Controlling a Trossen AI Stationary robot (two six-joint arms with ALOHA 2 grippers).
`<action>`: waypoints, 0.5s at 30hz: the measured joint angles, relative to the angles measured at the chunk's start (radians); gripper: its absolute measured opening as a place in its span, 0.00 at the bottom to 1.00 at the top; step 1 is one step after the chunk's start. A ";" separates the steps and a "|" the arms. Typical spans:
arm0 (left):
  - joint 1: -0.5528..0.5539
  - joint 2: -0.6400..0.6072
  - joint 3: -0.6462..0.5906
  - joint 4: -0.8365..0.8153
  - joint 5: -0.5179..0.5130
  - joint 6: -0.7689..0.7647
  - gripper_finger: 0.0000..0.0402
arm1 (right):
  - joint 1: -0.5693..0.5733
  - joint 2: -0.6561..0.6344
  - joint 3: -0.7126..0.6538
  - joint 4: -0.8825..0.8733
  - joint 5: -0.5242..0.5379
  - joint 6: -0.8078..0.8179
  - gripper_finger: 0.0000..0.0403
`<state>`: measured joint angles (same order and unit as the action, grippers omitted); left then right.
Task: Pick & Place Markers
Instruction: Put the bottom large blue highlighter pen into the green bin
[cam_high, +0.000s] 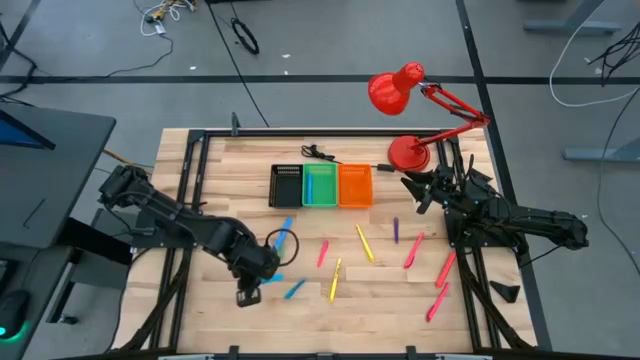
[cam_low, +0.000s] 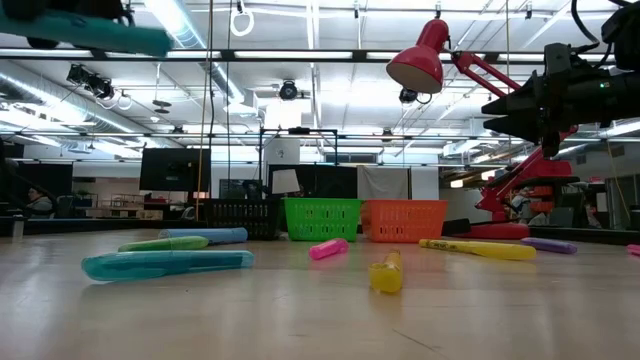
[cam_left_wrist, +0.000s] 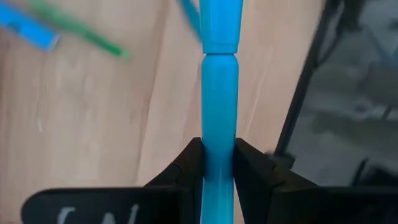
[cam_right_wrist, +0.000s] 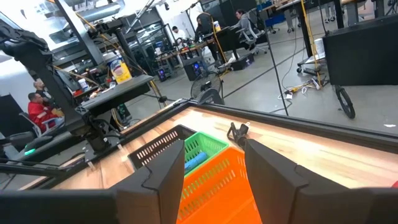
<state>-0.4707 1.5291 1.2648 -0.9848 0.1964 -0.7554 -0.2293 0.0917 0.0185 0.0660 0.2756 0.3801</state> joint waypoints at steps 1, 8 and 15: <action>0.004 0.000 0.000 0.000 -0.004 -0.048 0.17 | 0.000 0.000 0.000 0.000 0.000 0.000 0.42; 0.003 0.000 0.000 0.000 -0.006 -0.335 0.17 | 0.000 0.000 0.000 0.000 0.000 0.000 0.42; 0.021 0.000 0.000 -0.020 -0.022 -0.439 0.17 | 0.000 0.000 0.000 0.000 0.000 0.000 0.42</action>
<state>-0.4493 1.5291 1.2644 -1.0050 0.1744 -1.1944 -0.2295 0.0917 0.0185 0.0662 0.2756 0.3801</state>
